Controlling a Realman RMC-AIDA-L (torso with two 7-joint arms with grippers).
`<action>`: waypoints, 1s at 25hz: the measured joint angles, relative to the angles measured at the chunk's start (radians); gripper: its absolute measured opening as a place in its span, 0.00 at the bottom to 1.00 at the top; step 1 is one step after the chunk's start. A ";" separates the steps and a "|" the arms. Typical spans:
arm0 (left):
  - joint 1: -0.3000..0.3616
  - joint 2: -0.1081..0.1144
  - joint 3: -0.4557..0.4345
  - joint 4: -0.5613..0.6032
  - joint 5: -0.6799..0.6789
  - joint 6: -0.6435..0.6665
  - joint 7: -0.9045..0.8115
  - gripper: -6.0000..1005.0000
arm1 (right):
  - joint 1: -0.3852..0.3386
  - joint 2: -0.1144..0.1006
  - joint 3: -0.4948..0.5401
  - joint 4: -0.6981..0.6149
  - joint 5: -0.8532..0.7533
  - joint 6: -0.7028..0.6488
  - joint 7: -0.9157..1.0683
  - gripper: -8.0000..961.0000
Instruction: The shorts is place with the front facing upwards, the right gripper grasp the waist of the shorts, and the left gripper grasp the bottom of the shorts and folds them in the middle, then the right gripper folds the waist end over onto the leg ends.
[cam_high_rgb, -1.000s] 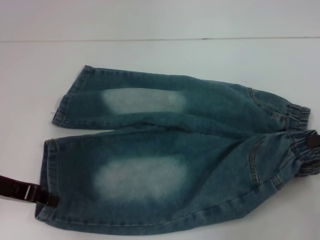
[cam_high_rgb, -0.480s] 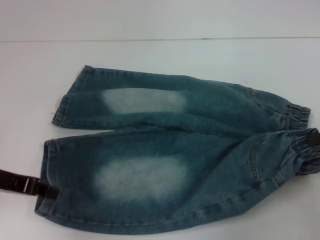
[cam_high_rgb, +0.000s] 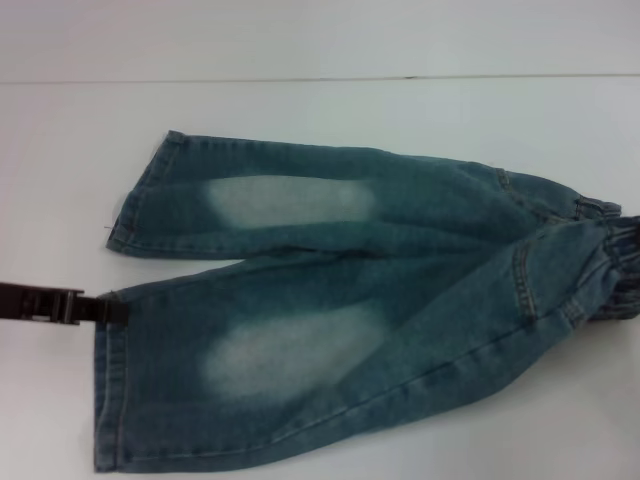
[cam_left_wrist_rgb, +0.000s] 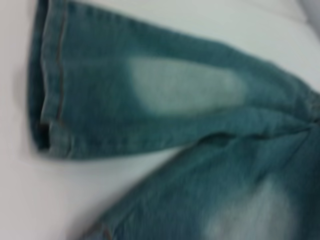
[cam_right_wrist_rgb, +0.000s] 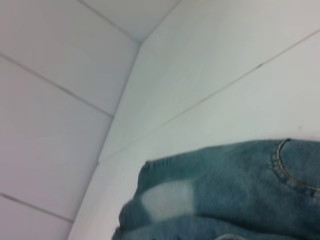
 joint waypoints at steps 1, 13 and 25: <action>0.000 0.001 -0.002 -0.002 -0.010 -0.006 0.008 0.09 | -0.002 -0.003 0.008 0.007 0.004 0.003 0.002 0.06; 0.017 0.017 -0.060 -0.011 -0.015 0.068 -0.011 0.09 | -0.012 0.004 0.017 0.019 0.009 0.008 0.008 0.05; 0.008 0.024 -0.072 -0.046 -0.016 0.134 -0.058 0.19 | -0.006 0.007 0.002 0.012 0.005 0.013 -0.002 0.06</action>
